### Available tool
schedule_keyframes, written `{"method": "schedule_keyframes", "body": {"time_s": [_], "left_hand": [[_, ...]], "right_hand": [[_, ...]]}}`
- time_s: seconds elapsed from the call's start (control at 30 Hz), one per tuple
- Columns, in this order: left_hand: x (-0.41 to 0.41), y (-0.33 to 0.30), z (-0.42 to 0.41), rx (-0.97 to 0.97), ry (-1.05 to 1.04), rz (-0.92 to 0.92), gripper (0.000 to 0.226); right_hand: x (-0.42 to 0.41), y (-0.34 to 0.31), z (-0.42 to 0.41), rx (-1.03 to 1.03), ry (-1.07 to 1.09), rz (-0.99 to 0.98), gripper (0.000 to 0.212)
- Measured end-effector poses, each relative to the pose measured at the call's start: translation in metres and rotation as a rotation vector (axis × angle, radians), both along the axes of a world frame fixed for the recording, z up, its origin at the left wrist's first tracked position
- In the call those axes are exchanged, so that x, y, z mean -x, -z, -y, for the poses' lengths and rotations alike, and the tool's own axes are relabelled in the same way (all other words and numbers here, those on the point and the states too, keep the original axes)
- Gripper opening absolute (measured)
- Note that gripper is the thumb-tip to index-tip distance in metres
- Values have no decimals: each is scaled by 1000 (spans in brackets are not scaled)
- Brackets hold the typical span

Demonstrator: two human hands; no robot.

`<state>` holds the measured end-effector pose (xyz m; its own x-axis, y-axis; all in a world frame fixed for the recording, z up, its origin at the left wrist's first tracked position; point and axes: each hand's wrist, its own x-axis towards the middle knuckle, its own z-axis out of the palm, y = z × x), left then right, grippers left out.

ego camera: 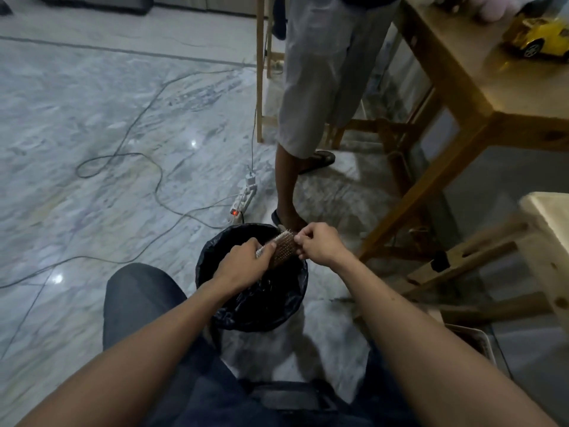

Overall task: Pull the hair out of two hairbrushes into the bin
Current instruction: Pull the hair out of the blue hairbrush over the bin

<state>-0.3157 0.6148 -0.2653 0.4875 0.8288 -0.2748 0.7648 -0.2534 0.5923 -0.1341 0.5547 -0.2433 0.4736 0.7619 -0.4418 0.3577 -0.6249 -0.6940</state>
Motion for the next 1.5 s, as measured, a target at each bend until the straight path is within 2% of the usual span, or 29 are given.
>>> {"method": "schedule_keyframes", "body": {"time_s": [0.37,0.6,0.67,0.83,1.03,1.13,1.23,1.33,1.43,1.5], "left_hand": [[17,13,-17,-13,-35,-112,51],[13,-1,-12,-70,-12,-93,54],[12,-4,-7,-88,0,-99,54],[12,-7,-4,-112,1,-127,52],[5,24,-9,-94,-20,-182,54],[-2,49,-6,-59,-43,-231,50],[-8,72,-4,5,-74,-251,50],[-15,97,-5,75,-122,-232,54],[-22,116,-6,136,-164,-230,56],[-25,126,-6,170,-175,-238,54]], "right_hand": [[-1,15,-9,16,-5,38,18],[-7,11,2,-42,18,-76,15],[-2,6,5,-67,22,-119,21],[4,18,2,-101,202,-188,29],[-2,79,3,105,122,-87,37],[0,104,2,162,104,-62,18],[3,131,-2,300,83,6,49],[8,160,-7,402,142,29,71],[11,179,-11,485,170,34,75],[12,188,-10,528,151,58,66]]}}
